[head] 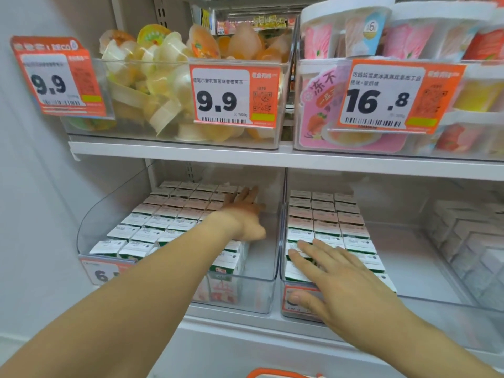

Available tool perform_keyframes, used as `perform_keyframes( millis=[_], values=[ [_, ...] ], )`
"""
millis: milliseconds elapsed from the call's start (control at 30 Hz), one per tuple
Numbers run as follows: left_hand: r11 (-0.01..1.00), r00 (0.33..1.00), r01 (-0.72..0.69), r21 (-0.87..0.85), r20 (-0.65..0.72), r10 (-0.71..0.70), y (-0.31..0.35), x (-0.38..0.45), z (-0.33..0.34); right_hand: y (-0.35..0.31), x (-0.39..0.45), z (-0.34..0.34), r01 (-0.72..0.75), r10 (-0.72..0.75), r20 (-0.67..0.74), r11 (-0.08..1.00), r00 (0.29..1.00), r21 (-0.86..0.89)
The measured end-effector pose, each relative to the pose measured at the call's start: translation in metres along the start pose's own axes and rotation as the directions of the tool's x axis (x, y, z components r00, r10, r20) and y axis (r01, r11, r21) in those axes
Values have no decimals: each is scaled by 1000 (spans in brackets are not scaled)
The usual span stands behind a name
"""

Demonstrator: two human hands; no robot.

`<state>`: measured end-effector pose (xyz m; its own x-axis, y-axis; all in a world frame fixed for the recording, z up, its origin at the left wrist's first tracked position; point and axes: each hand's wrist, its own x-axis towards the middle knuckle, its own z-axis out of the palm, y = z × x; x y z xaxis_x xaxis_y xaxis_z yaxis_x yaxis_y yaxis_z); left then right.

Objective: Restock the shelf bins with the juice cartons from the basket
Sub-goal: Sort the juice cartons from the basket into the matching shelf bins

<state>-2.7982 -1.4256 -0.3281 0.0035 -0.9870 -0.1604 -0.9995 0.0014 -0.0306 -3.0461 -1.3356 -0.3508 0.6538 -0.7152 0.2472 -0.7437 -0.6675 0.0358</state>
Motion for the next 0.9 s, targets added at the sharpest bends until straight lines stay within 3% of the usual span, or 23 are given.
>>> perform_keyframes(
  millis=[133,267,367,467,533,633,900],
  values=[
    [984,998,58,167,30,-64,9,4,4,-1,1,1,-9,9,7,999,1000,-35],
    [972,990,117,203,53,-130,12,8,2,0,-2,-1,-26,27,16,999,1000,-38],
    [998,997,60,-1,56,-60,3,4,1,1,-3,-4,-30,30,21,999,999,-20],
    [977,993,2,-212,-116,-28,-22,-19,-2,1,-2,-6,-26,27,29,999,999,-29],
    [982,988,53,-179,-136,-78,-46,-39,2,0,-2,-5,-28,30,48,999,998,-29],
    [975,982,183,-130,-25,-187,-77,-66,18,0,-4,-6,-21,23,81,1000,996,-23],
    [973,979,173,-151,-79,-186,-99,-80,28,-2,-6,-12,-34,40,106,998,994,-58]
  ],
)
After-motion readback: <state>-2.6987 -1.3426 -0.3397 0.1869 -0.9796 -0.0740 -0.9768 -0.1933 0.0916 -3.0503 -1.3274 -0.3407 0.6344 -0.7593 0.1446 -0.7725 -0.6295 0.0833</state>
